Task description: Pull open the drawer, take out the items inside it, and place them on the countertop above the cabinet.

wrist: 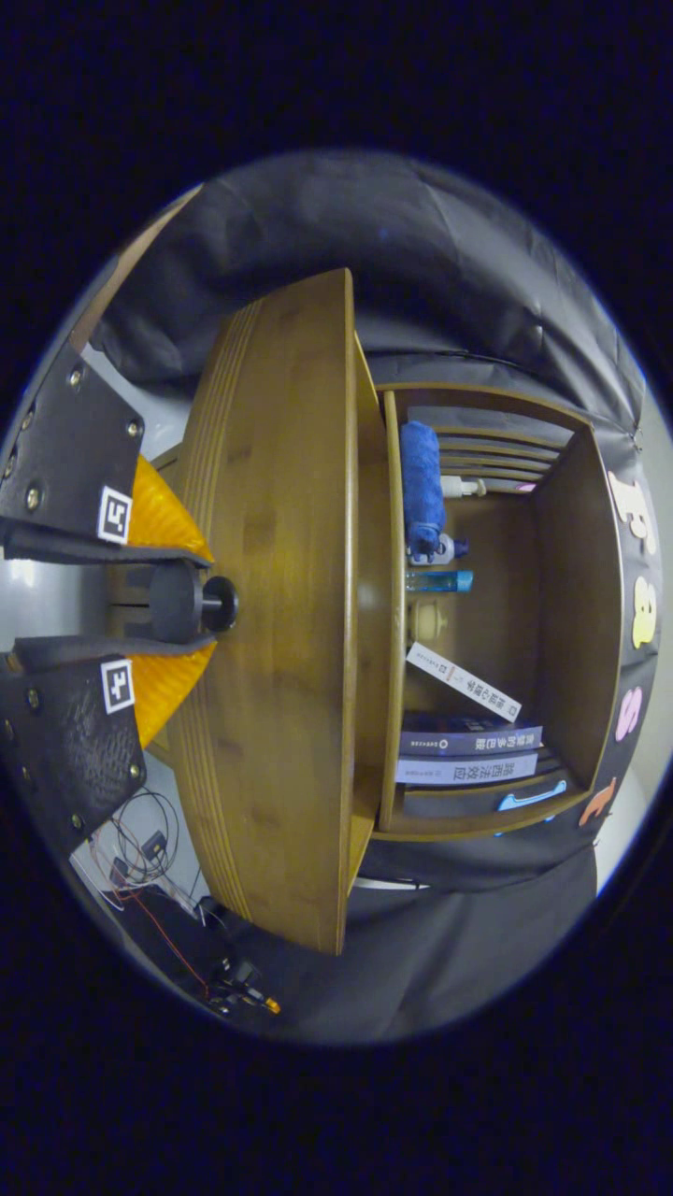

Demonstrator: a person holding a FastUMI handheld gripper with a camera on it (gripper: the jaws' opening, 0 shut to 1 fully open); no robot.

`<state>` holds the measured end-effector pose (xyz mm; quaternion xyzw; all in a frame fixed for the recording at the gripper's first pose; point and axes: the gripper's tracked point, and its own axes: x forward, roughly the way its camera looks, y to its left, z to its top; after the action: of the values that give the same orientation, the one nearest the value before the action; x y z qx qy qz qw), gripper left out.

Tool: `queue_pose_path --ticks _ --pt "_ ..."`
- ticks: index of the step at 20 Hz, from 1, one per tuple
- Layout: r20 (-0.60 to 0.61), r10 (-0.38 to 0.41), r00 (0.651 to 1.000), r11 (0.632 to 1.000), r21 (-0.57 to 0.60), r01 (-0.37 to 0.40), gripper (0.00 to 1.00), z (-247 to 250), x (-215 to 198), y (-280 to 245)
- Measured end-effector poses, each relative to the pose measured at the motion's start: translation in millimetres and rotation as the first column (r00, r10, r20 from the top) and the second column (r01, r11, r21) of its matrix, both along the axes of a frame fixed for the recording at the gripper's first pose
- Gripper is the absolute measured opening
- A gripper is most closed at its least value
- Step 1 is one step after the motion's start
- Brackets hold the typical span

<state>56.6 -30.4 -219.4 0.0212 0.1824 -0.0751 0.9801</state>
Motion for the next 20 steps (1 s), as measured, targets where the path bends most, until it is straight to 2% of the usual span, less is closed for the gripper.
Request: queue_pose_path --ticks 6,10,11,13,14,16,20 --pt "0.003 0.011 1.0 1.0 -0.011 -0.011 0.31 1.0 -2.1 0.5" --pt "0.034 -0.002 0.999 1.0 0.03 0.001 0.46 12.7 -11.1 0.2" --pt "0.073 -0.009 0.997 1.0 0.012 0.008 0.48 23.6 -14.5 -1.9" --pt "0.174 -0.024 0.984 0.998 -0.052 0.033 0.59 59.6 -21.5 -7.9" --pt "0.23 -0.015 0.973 0.997 -0.074 0.033 0.6 83.6 -23.4 -6.3" --pt "0.286 0.045 0.957 0.994 -0.111 -0.013 0.59 124.9 -18.1 6.8" --pt "0.205 0.19 0.96 0.978 -0.123 -0.167 0.59 151.9 26.4 32.4"
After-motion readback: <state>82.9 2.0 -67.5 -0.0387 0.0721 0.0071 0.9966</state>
